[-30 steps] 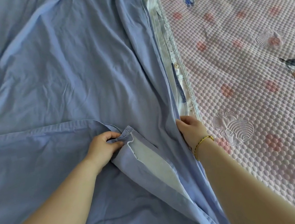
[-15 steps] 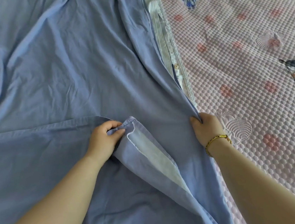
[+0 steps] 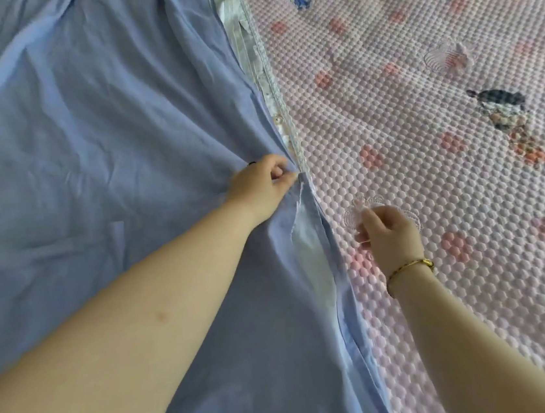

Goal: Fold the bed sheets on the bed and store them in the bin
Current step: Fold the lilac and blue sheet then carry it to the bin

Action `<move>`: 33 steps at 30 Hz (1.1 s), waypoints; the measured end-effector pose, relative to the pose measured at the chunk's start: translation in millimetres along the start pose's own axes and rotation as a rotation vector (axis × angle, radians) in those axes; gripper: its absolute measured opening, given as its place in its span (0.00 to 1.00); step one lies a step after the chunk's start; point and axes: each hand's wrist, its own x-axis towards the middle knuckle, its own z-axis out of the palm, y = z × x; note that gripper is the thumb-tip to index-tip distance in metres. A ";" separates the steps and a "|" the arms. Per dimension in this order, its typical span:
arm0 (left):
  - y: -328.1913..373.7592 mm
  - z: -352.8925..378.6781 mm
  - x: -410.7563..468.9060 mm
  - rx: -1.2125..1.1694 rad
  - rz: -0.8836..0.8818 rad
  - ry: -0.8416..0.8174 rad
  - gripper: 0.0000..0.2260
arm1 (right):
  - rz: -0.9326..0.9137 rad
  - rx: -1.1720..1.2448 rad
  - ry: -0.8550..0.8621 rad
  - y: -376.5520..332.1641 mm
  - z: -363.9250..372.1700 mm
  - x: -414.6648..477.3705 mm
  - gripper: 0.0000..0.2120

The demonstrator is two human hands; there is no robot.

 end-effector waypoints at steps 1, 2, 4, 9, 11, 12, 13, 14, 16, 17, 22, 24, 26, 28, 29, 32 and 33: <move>-8.5 4.7 -3.8 0.030 -0.029 0.024 0.15 | 0.001 0.130 -0.047 -3.2 -1.1 -5.3 0.09; -16.0 5.8 -8.8 0.063 -0.036 0.075 0.15 | 0.011 0.196 -0.128 -4.1 1.4 -9.3 0.10; -28.7 4.4 -17.6 0.078 -0.016 0.173 0.15 | 0.060 0.121 -0.331 -2.7 11.7 -20.9 0.10; -51.1 -14.5 -19.9 0.204 -0.067 0.154 0.17 | 0.027 -0.209 -0.495 6.3 36.4 -33.4 0.09; -57.9 -20.3 -16.8 0.298 -0.072 0.077 0.17 | -0.045 -0.400 -0.491 5.4 45.6 -37.5 0.09; -59.2 -21.4 -15.4 0.330 -0.067 0.054 0.17 | -0.087 -0.482 -0.493 7.2 48.5 -37.5 0.14; -58.9 -22.3 -14.0 0.359 -0.055 0.051 0.15 | -0.127 -0.508 -0.483 5.7 49.6 -39.5 0.18; -57.4 -23.2 -12.8 0.379 -0.035 0.067 0.14 | -0.140 -0.467 -0.458 5.4 48.3 -39.0 0.20; -53.8 -25.5 -10.2 0.369 0.014 0.151 0.12 | -0.117 -0.292 -0.321 6.4 39.2 -33.0 0.17; -52.1 -26.4 -9.5 0.363 0.034 0.197 0.11 | -0.102 -0.220 -0.237 7.9 32.9 -29.9 0.16; -52.4 -17.4 -10.9 0.472 0.092 0.296 0.13 | 0.028 -0.250 -0.180 23.4 26.0 -24.3 0.14; -55.4 -8.3 -23.5 0.457 0.070 0.255 0.18 | 0.151 -0.111 -0.242 20.9 25.1 -27.3 0.13; -63.9 4.1 -46.4 0.453 0.115 0.211 0.24 | 0.249 0.088 -0.356 16.4 18.8 -33.5 0.13; -76.7 17.9 -75.3 0.468 0.217 0.222 0.27 | 0.331 0.185 -0.486 17.2 11.5 -44.9 0.12; -83.9 23.7 -90.6 0.474 0.241 0.241 0.27 | 0.361 0.185 -0.545 19.2 8.4 -52.5 0.11; -97.3 35.9 -137.1 0.433 0.207 0.297 0.26 | 0.416 0.099 -0.674 34.1 -5.9 -78.3 0.10; -97.8 37.8 -150.7 0.398 0.180 0.309 0.26 | 0.414 0.047 -0.703 39.6 -12.1 -86.8 0.09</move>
